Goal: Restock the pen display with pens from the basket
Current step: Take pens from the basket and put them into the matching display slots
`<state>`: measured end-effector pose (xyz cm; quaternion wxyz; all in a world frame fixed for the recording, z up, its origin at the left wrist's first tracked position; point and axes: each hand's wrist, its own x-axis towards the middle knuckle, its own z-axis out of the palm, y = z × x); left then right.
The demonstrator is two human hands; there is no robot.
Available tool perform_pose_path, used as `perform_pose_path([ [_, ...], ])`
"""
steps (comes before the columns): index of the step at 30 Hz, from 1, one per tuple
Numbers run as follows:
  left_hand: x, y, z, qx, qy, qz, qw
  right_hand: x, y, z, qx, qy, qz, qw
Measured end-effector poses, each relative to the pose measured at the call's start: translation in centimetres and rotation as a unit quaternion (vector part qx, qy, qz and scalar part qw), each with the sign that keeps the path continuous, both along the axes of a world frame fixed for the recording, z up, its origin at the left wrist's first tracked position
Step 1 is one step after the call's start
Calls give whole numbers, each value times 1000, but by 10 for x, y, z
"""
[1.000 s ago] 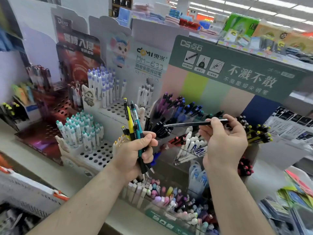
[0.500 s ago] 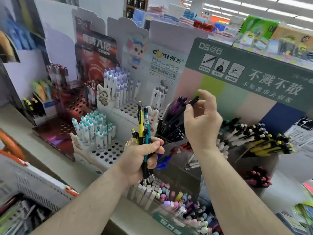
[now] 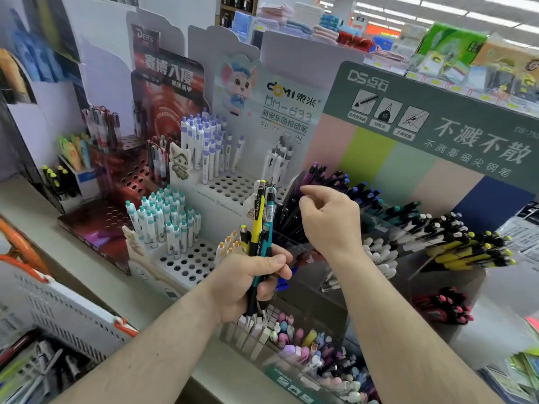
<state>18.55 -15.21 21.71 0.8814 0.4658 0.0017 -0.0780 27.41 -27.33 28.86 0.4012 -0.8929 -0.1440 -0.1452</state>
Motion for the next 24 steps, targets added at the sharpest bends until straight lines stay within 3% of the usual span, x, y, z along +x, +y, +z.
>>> perform_pose_path([
  [3, 0, -2, -1, -6, 0, -31, 999, -14, 0, 4, 152, 108, 69, 980],
  [6, 0, -7, -2, -8, 1, -52, 999, -29, 0, 0, 177, 183, 151, 955],
  [9, -1, -10, -1, 6, 15, -54, 998, -31, -7, -4, 212, 140, 117, 960],
  [12, 0, -11, -1, -7, 41, -23, 999, -30, -19, -2, 317, 108, 77, 939],
  [16, 3, -14, 0, -96, 47, 16, 994, -34, -37, -3, 396, 86, 57, 912],
  [20, 7, -18, -1, -203, 14, 2, 979, -41, -49, -10, 449, 124, 54, 883],
  [24, 12, -26, -1, -234, -12, -21, 972, -49, -62, -11, 443, 120, 1, 889],
])
